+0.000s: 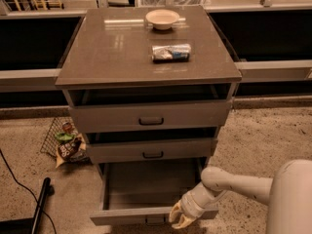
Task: Close bottom drawer
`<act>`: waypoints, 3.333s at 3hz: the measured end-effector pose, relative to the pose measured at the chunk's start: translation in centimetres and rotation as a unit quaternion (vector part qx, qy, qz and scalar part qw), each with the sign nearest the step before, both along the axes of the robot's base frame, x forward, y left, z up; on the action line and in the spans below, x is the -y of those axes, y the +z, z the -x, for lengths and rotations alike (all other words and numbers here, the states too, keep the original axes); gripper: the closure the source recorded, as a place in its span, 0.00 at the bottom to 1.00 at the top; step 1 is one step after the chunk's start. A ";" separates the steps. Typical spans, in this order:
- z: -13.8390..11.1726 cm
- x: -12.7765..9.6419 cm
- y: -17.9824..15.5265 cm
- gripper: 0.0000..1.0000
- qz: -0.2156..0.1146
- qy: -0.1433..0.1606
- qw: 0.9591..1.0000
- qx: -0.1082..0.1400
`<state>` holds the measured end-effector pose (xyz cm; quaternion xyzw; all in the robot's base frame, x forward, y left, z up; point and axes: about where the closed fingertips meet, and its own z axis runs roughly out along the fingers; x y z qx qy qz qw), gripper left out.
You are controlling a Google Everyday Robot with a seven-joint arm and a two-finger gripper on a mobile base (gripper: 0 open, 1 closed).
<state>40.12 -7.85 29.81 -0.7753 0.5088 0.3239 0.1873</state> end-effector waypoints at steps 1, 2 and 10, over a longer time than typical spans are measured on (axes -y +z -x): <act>0.0 0.0 0.0 0.89 0.000 0.000 1.000 0.000; 0.0 0.0 0.0 1.00 0.000 0.000 1.000 0.000; -2.7 6.6 -12.7 0.00 0.056 -0.091 0.994 0.007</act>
Offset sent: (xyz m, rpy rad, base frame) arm 0.0000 0.0000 0.0000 0.0000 0.0000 0.0000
